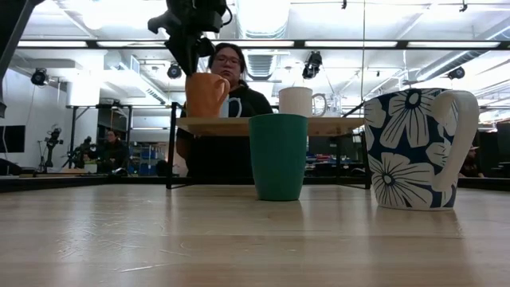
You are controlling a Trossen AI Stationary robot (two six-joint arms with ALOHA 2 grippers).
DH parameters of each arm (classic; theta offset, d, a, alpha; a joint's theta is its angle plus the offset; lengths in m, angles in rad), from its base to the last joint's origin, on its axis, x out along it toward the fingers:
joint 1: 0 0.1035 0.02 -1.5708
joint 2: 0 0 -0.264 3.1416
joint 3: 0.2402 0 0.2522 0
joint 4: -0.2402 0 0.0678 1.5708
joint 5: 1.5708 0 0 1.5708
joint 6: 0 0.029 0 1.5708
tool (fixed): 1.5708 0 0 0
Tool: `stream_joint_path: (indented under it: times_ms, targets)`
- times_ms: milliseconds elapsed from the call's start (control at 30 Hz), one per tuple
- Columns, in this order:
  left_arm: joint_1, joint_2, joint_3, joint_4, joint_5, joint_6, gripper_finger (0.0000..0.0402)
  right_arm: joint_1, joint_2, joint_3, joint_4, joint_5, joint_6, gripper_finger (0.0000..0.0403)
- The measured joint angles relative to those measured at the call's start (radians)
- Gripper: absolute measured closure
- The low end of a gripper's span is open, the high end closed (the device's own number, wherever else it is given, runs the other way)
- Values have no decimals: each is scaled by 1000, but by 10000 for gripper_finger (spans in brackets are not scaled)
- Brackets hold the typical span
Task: Stack small to large cups/mugs on shelf
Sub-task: Put the blue patterned mug on the shelf
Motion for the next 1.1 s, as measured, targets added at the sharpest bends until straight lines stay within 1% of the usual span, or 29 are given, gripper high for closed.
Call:
stream_joint_path:
  times_ms: [100, 300, 433, 500, 700, 967, 1100]
  targets:
    - [-1, -6, 0, 0, -12, -1, 344, 0, 0, 0, 0, 0, 1, 264]
    - [-18, -40, 2, -1, -81, -22, 344, 0, 0, 0, 0, 4, 1, 261]
    - [-30, -82, 18, -3, -87, -34, 344, 0, 0, 0, -1, 10, 1, 264]
    - [-39, -104, 32, -3, -98, -65, 344, 0, 0, 0, -1, 10, 1, 264]
    - [-77, -208, 39, -11, -109, -154, 344, 0, 0, 0, -1, 10, 1, 259]
    - [-156, -363, 39, -12, -108, -198, 344, 0, 1, -2, 0, 10, 2, 264]
    - [-185, -426, 39, -13, -108, -308, 344, 0, 2, -25, 0, 10, 9, 262]
